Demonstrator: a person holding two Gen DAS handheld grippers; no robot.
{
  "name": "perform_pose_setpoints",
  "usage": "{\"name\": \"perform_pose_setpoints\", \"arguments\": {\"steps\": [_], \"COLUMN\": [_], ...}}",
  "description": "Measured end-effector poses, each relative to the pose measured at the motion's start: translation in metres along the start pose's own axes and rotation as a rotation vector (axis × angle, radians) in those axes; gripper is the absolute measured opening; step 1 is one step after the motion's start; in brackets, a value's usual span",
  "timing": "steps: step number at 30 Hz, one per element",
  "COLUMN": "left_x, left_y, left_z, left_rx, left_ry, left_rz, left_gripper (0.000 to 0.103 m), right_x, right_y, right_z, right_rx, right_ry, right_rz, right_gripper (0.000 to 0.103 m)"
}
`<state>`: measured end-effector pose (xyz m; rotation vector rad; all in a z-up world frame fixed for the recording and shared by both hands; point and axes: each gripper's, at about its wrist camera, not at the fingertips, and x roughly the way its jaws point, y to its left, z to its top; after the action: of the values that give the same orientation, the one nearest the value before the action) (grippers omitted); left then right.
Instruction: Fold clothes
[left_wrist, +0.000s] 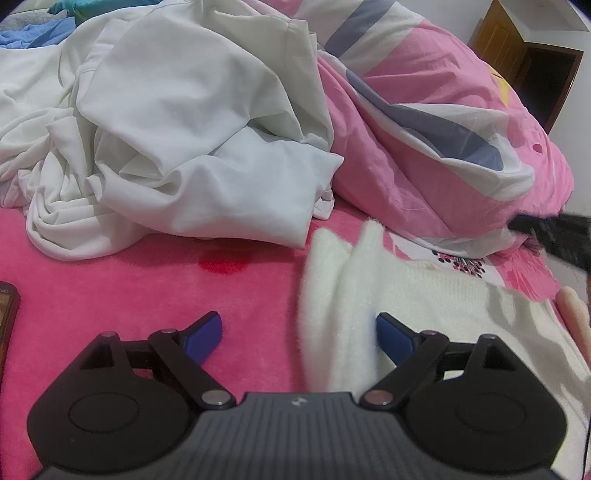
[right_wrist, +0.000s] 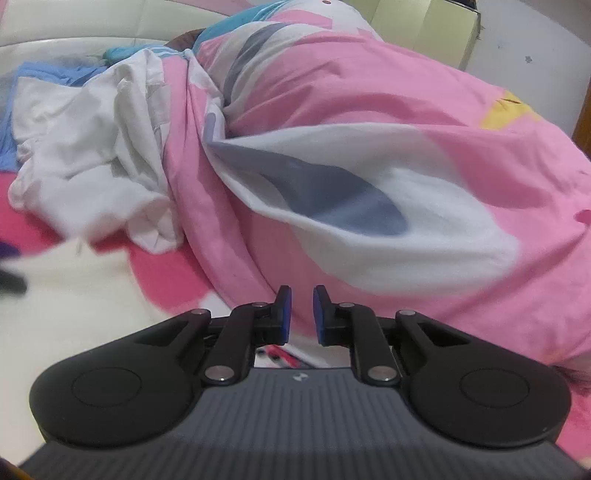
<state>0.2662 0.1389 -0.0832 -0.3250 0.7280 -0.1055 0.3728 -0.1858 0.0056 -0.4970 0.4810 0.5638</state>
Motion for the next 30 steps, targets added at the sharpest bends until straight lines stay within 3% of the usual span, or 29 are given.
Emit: {"name": "perform_pose_setpoints", "arguments": {"steps": [3,7,10,14,18,24,28,30], "left_x": [0.001,0.001,0.001,0.001,0.001,0.001,0.001,0.001], "left_y": [-0.001,-0.001,0.0,0.0,0.001,0.001,0.001,0.0], "left_z": [0.0,0.0,-0.001,-0.001,-0.001,-0.002,-0.002,-0.002], "left_rx": [0.003,0.005,0.006,0.006,0.005,0.009,0.01,0.014], "left_ry": [-0.001,-0.002,-0.003,-0.004,-0.003,-0.004,-0.004,-0.005], "left_rz": [0.002,0.002,0.001,-0.003,-0.005,-0.008,-0.006,-0.003], "left_gripper": [0.091,0.092,0.092,0.092,0.092,0.092,0.092,0.092], "right_x": [-0.004,0.005,0.016,0.024,0.022,0.008,0.041,0.039], "right_y": [0.013,0.04,0.051,0.055,0.065,0.067,0.073,0.064], "right_z": [-0.016,-0.028,-0.028,-0.034,-0.036,-0.031,-0.052,-0.051], "right_rx": [-0.116,-0.275,-0.324,-0.342,-0.379,-0.389,-0.372,-0.317], "right_ry": [0.044,0.11,0.148,0.186,0.182,0.078,0.124,0.106], "right_rz": [0.107,0.238,0.272,0.264,0.224,0.093,0.056,0.033], "right_gripper": [0.021,0.022,0.021,0.019,0.003,0.002,0.002,0.004]}}
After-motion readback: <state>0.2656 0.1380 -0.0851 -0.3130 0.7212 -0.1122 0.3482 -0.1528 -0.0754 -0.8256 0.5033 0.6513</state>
